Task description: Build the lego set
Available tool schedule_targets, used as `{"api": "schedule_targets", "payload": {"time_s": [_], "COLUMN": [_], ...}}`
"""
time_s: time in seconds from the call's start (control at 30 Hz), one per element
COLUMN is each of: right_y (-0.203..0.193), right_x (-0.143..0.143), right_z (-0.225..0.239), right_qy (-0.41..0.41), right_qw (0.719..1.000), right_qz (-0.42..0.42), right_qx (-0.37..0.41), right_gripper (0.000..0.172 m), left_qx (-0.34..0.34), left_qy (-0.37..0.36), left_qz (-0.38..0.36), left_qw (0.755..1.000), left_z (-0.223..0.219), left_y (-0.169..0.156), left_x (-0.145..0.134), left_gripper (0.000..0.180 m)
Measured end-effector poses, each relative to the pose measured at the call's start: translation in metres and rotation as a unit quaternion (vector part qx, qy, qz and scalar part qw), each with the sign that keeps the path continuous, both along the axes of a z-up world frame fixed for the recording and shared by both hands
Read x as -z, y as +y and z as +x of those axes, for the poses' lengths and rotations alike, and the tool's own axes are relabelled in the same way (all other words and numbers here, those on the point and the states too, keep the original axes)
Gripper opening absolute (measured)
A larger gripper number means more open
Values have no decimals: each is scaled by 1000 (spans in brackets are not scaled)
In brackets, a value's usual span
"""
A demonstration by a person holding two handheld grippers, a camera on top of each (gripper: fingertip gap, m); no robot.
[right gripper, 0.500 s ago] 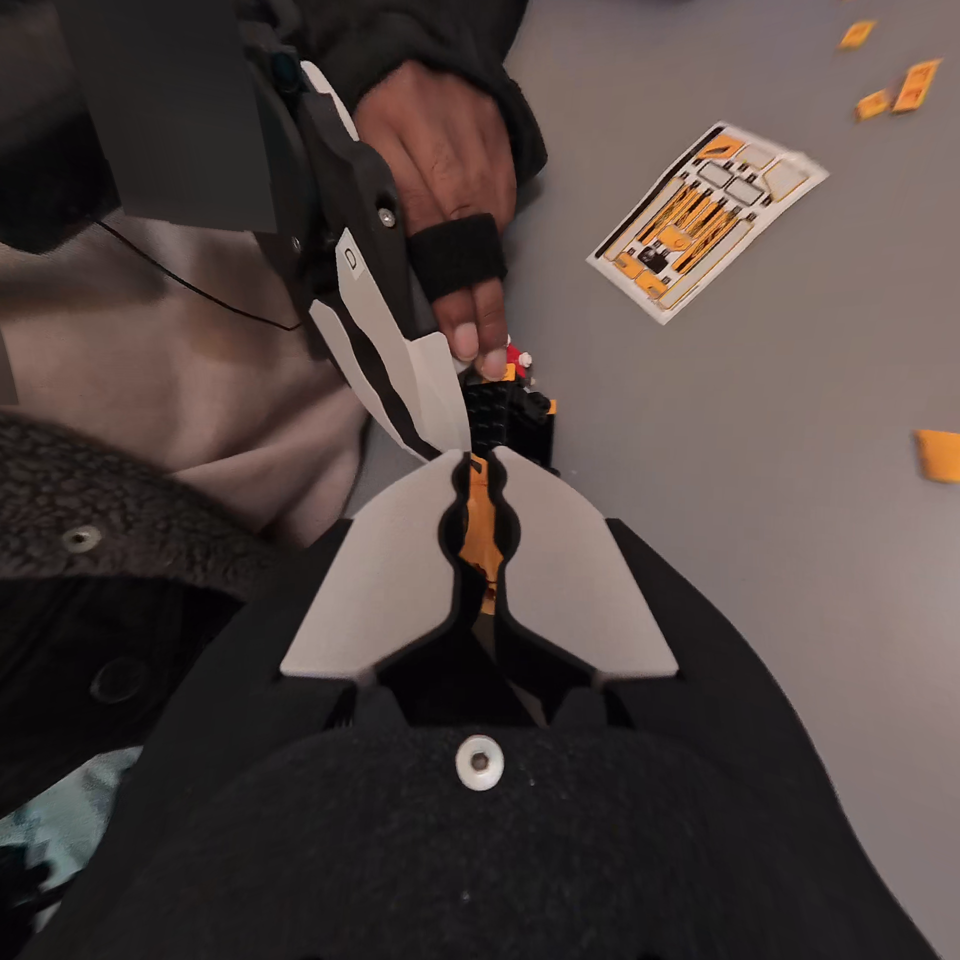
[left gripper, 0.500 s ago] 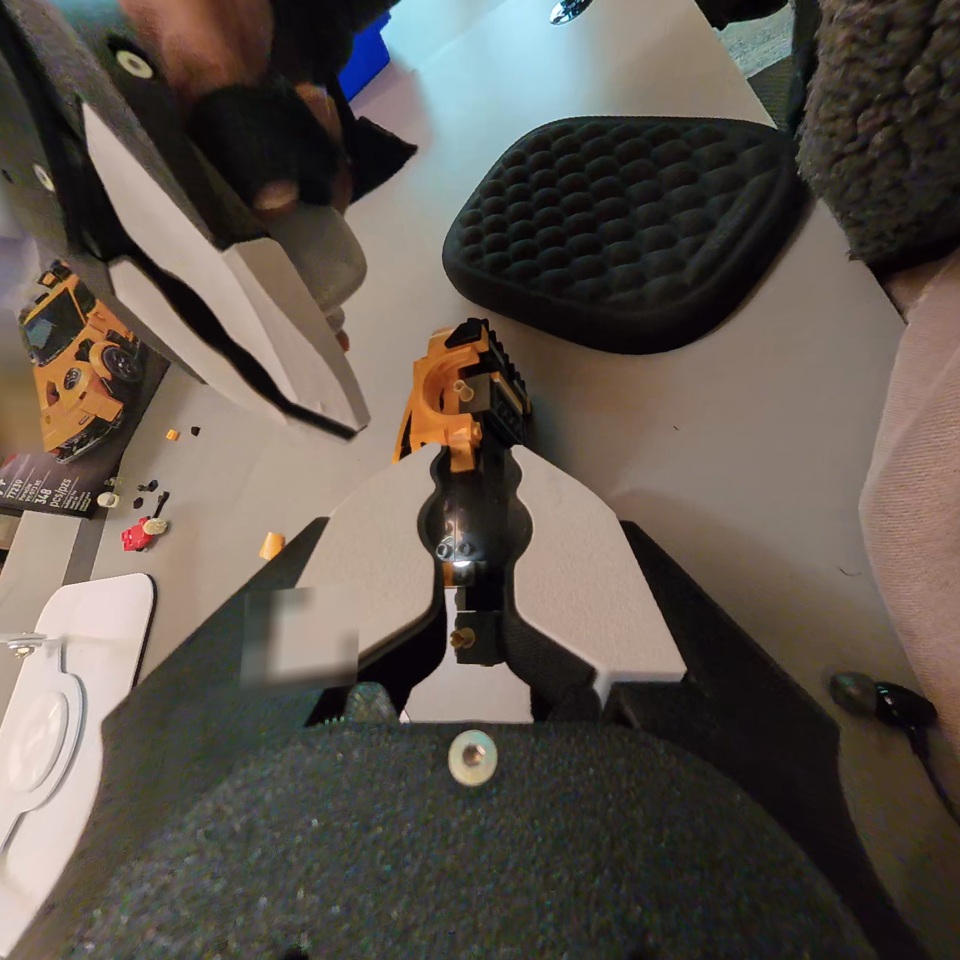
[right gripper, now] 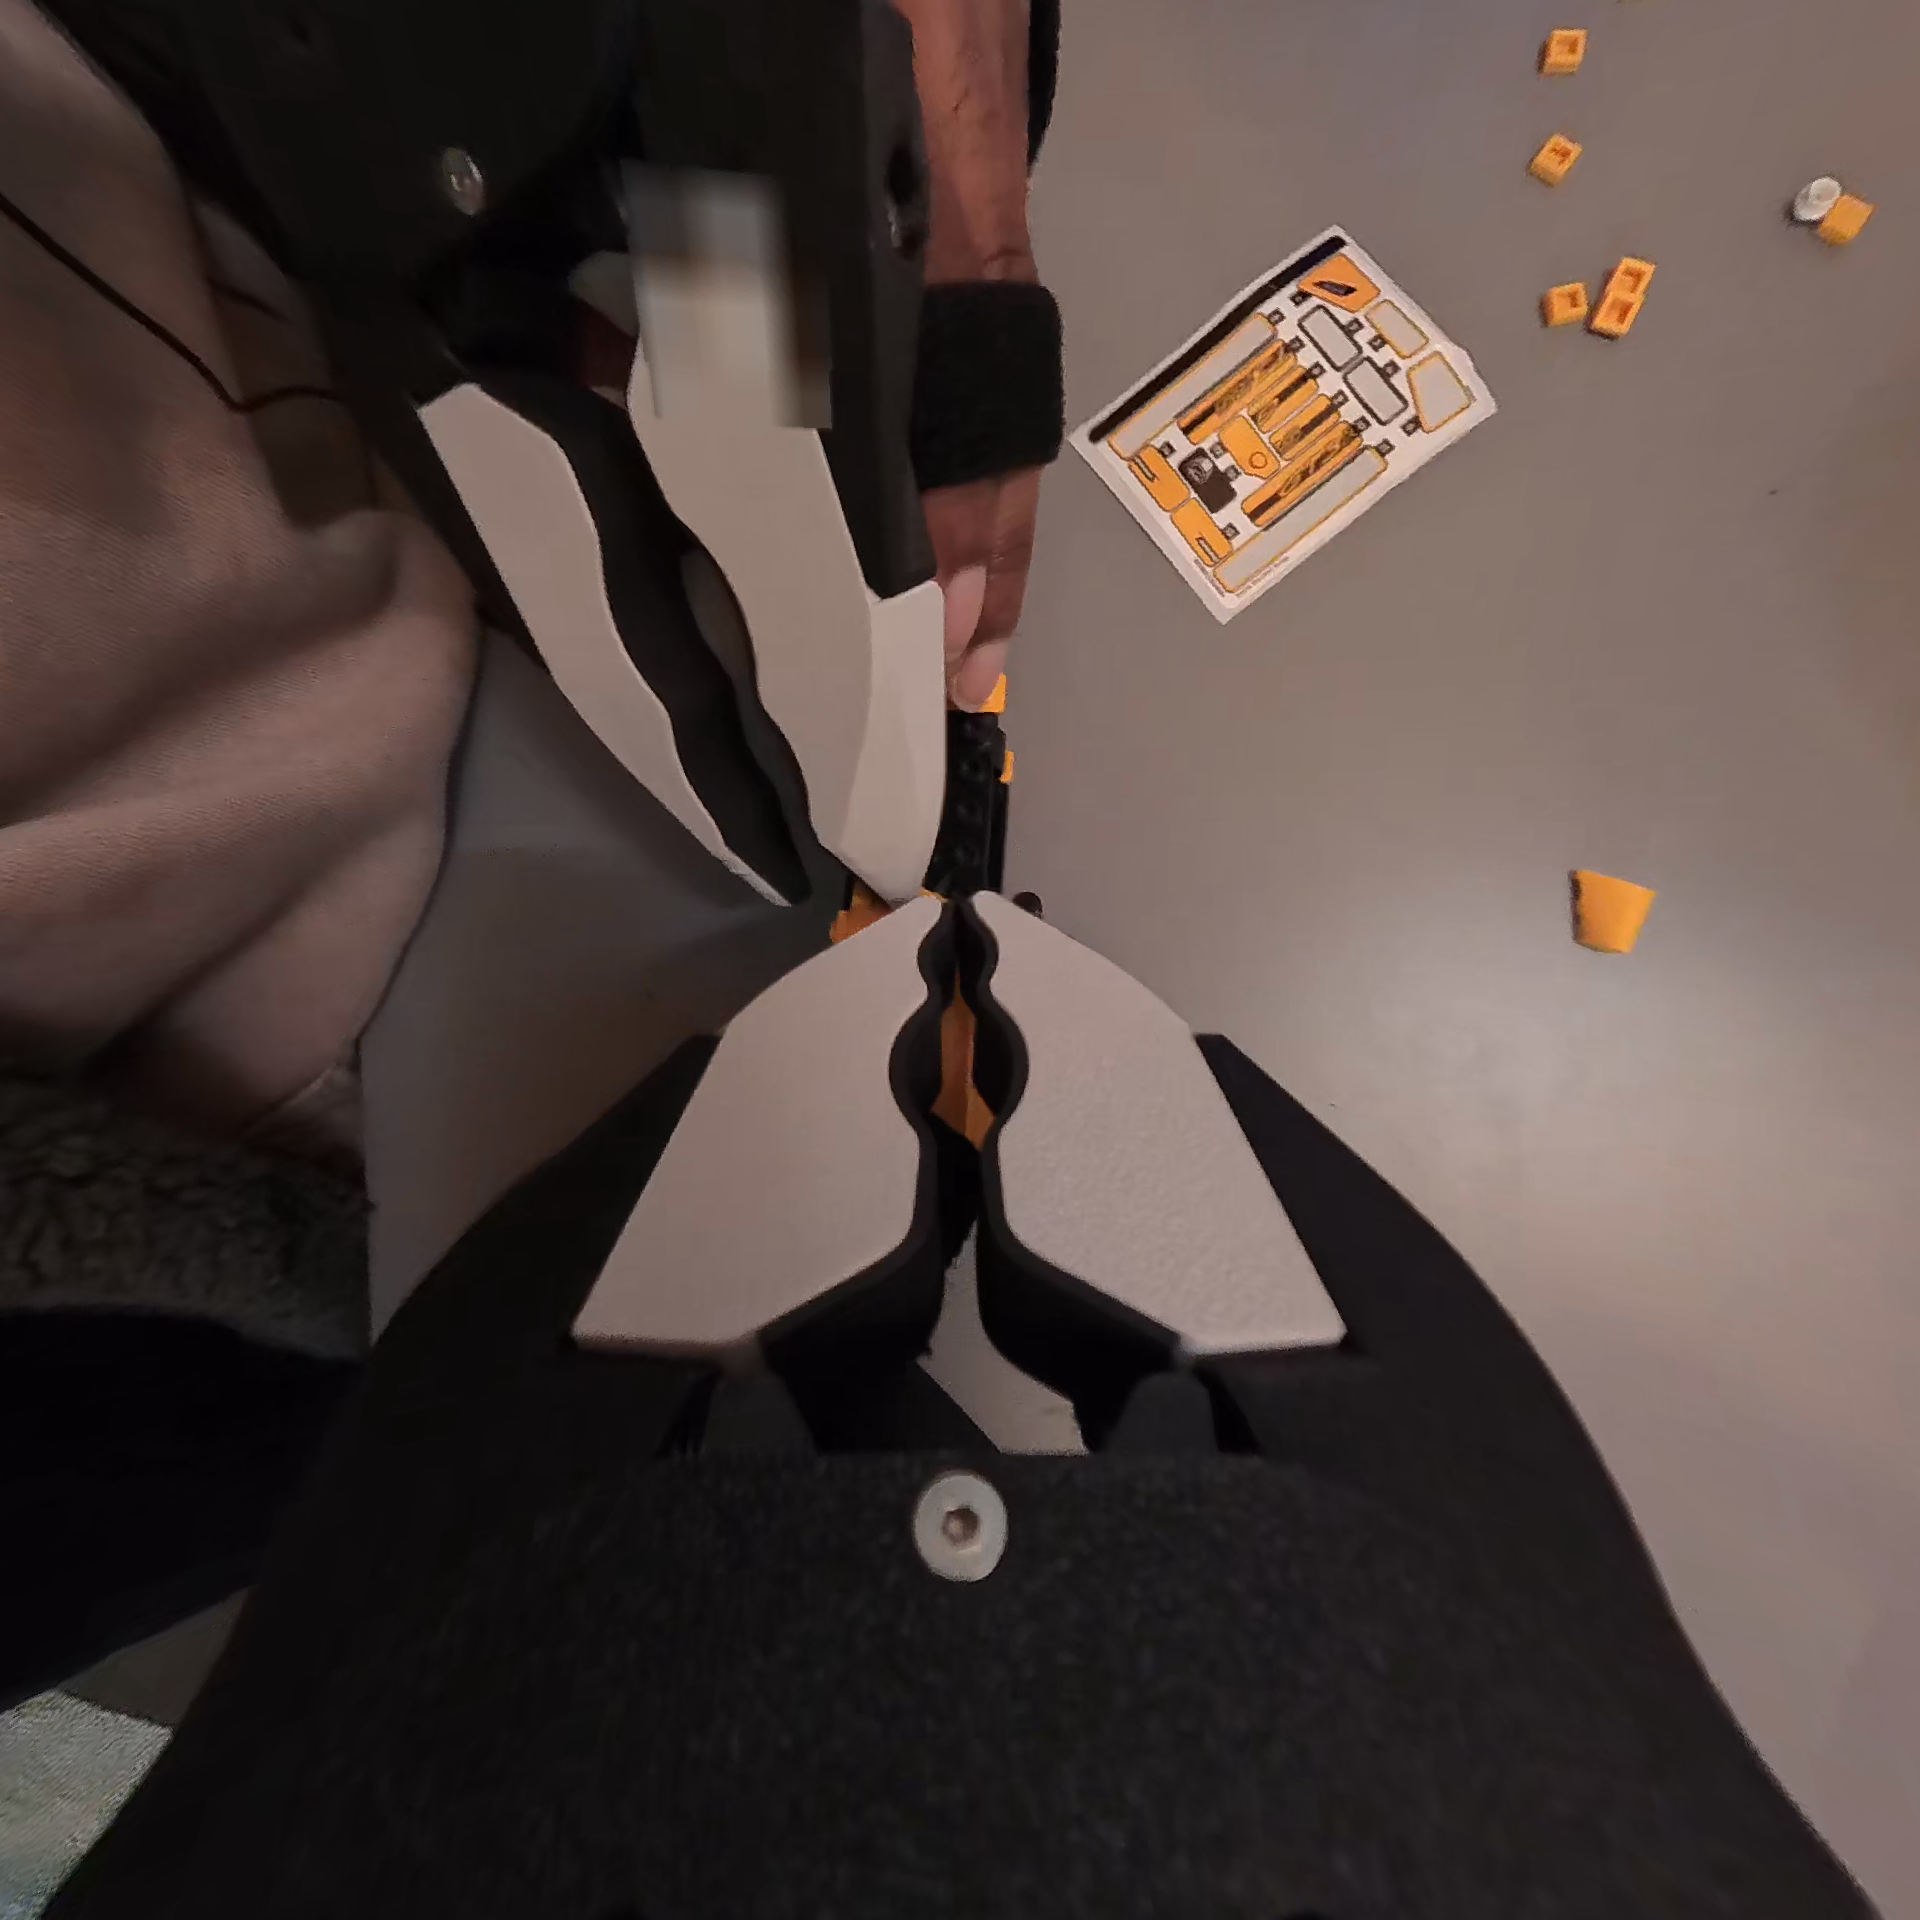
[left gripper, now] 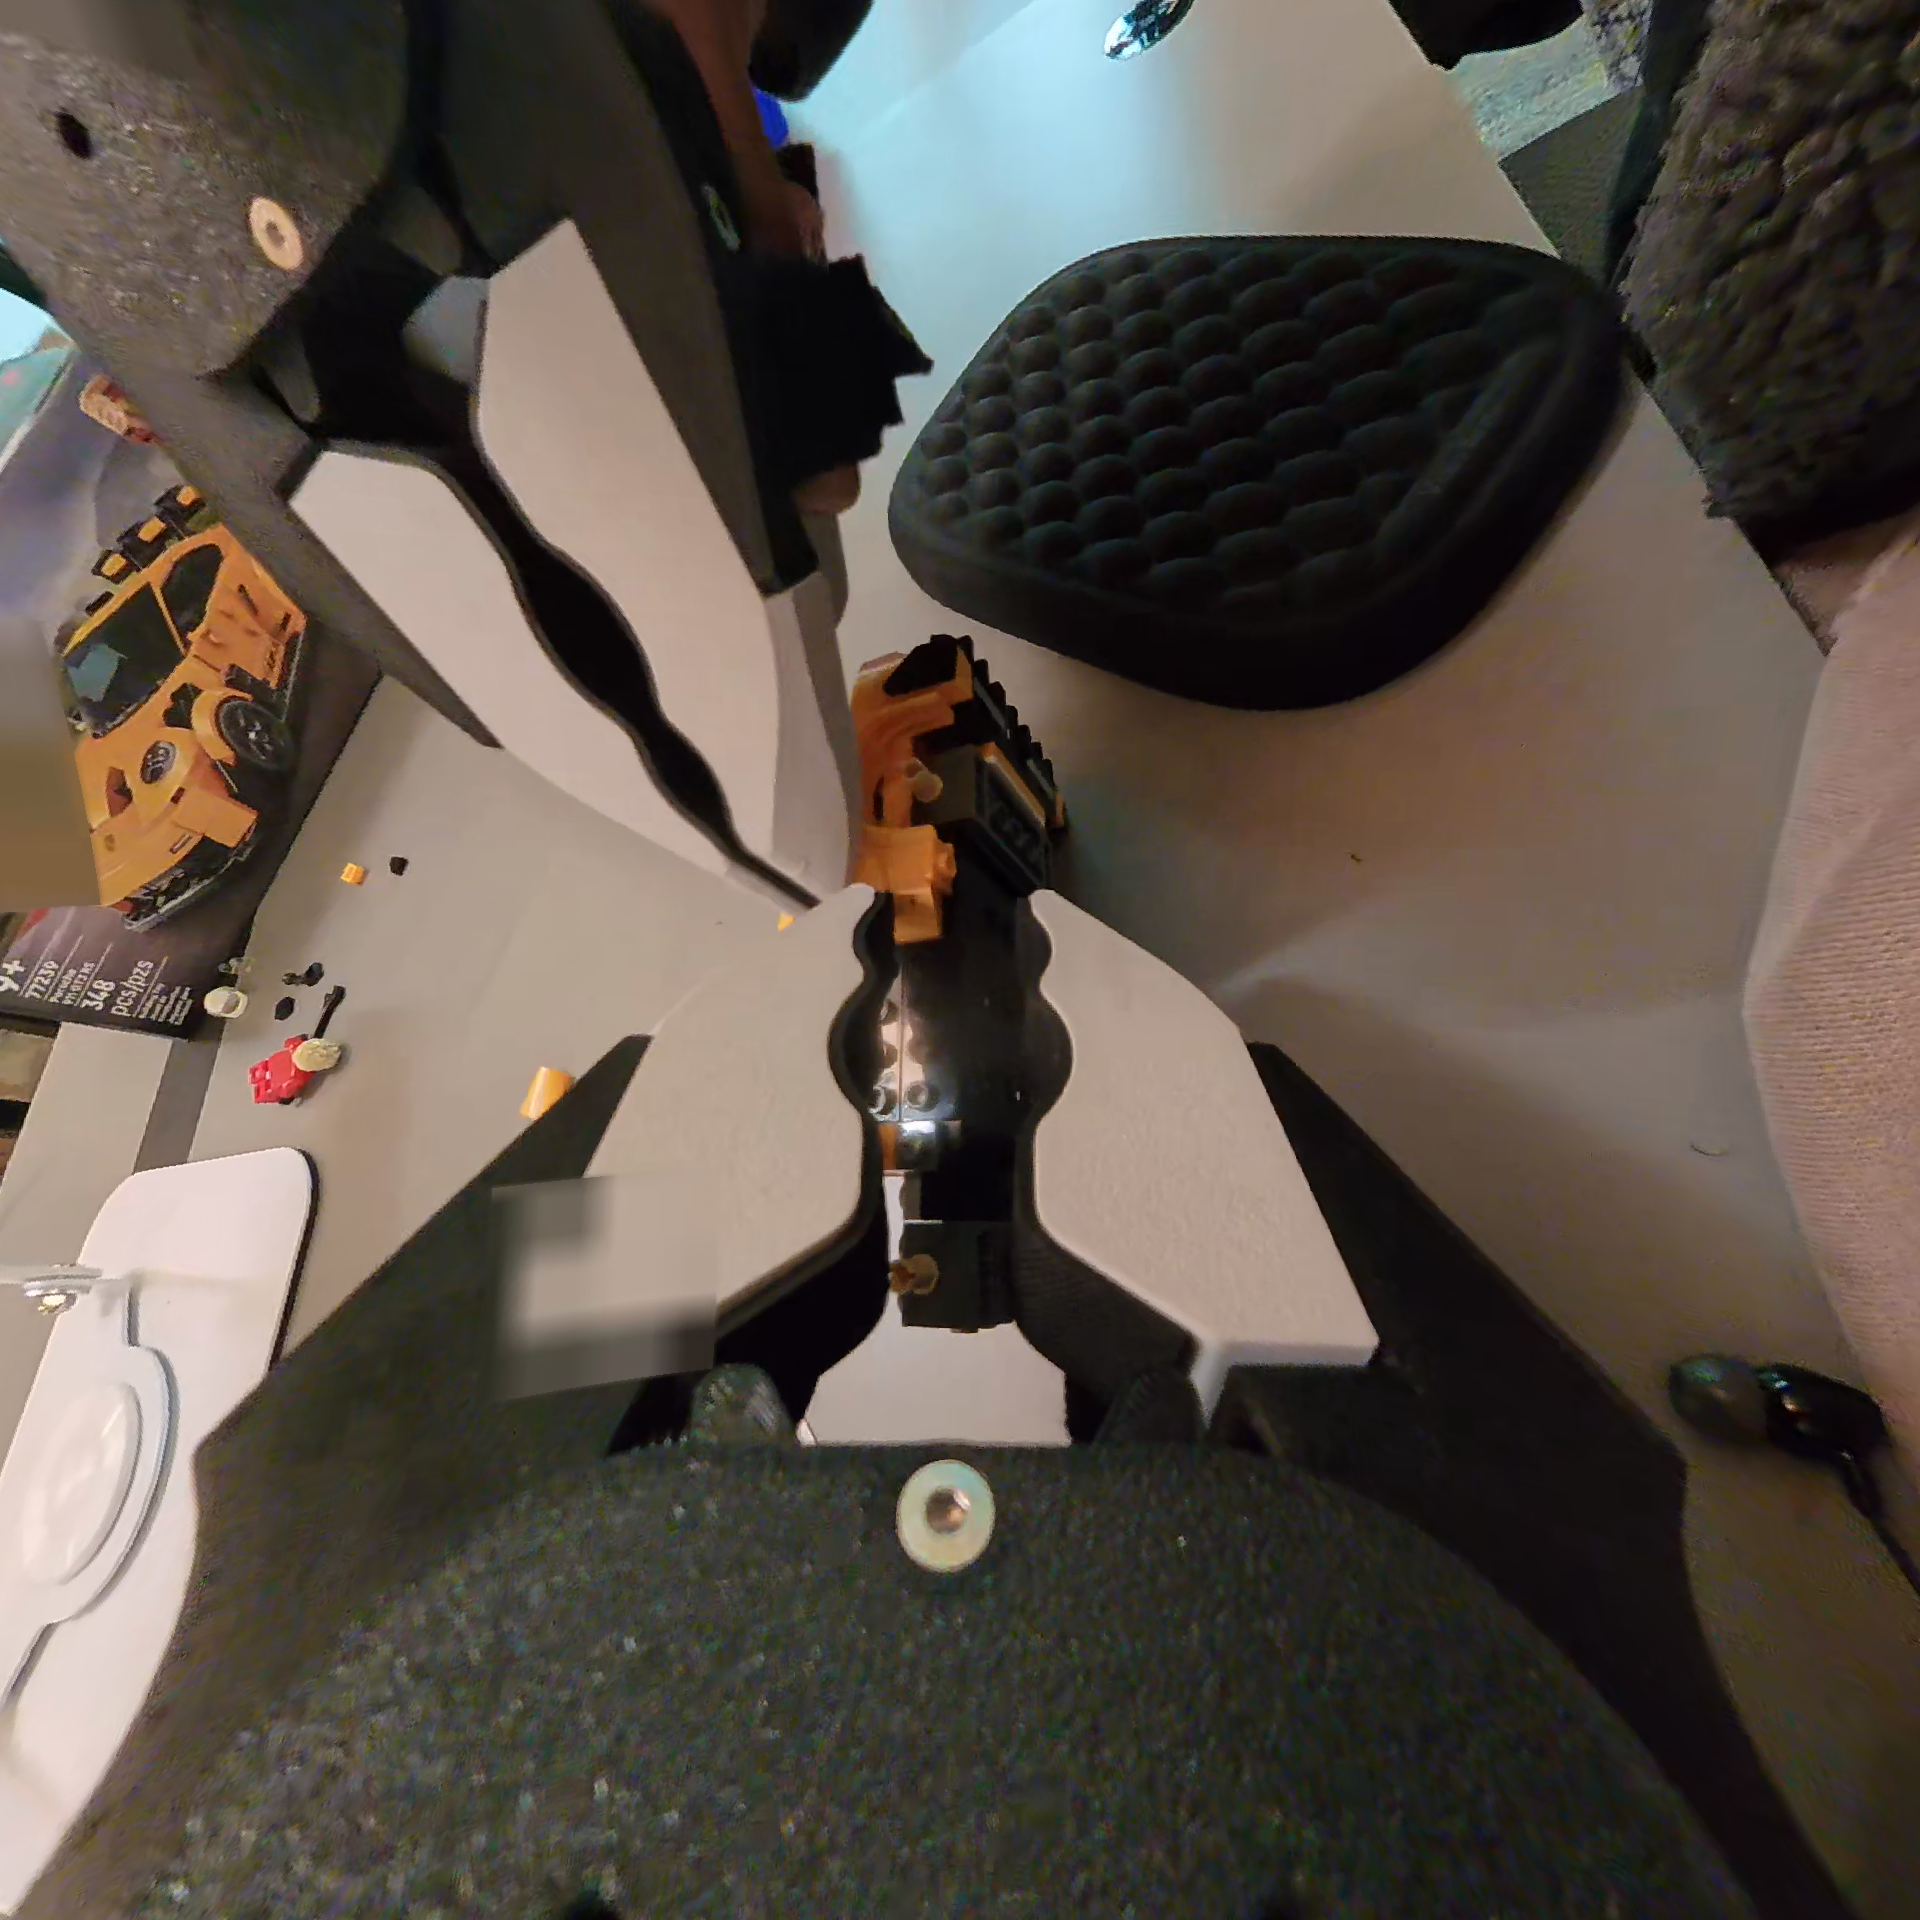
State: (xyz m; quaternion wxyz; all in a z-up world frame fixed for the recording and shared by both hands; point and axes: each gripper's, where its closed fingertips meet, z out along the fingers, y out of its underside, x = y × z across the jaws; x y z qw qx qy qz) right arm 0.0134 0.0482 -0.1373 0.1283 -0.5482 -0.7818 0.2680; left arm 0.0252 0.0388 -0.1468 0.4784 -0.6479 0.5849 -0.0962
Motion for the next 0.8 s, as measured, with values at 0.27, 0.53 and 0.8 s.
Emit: {"api": "schedule_targets", "payload": {"time_s": [0.27,0.53,0.8], "right_y": [2,-1,1], "right_x": [-17,-3,0], "right_z": [7,12,15], "right_qy": [31,17,-14], "right_qw": [999,999,998], "right_qz": [2,34,59], "right_qx": [21,10,-3], "right_gripper": [0,0,0], "left_qx": [6,-46,-66], "left_qy": [-3,-32,-31], "left_qz": [1,-50,-174], "left_qw": [1000,997,982], "left_z": [3,-18,-22], "left_y": [-4,8,1], "left_x": [1,-5,23], "left_gripper": [23,31,33]}}
